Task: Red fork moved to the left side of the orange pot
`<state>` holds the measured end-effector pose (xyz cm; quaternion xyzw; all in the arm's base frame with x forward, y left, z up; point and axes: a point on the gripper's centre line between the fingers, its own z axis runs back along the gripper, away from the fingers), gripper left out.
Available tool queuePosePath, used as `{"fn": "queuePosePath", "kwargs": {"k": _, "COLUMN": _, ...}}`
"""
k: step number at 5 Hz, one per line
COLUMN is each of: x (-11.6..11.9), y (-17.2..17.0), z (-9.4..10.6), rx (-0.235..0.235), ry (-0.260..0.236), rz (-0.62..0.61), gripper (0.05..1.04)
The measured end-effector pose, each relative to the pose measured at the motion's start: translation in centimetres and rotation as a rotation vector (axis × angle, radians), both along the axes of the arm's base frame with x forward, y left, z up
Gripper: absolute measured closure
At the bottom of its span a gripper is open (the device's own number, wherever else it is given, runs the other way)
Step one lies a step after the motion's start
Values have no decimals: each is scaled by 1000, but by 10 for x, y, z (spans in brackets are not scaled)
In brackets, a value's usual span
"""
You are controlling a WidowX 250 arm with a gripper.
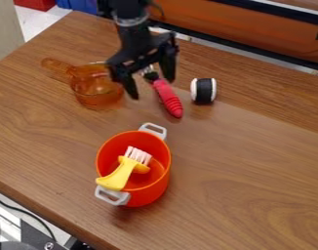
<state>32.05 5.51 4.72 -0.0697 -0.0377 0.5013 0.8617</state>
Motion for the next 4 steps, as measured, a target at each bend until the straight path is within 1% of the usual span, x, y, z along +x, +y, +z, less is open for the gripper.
{"fn": "queuePosePath", "kwargs": {"k": 1, "x": 5, "y": 1, "z": -7, "rx": 9, "ry": -4, "rz": 20, "gripper": 314}}
{"fn": "queuePosePath", "kwargs": {"k": 2, "x": 12, "y": 1, "z": -12, "rx": 4, "ry": -37, "rz": 30, "gripper": 271}}
{"fn": "queuePosePath", "kwargs": {"k": 3, "x": 13, "y": -3, "z": -17, "rx": 7, "ry": -27, "rz": 46, "gripper": 246}}
{"fn": "queuePosePath", "kwargs": {"k": 4, "x": 17, "y": -4, "z": -18, "rx": 28, "ry": -45, "rz": 66, "gripper": 198}}
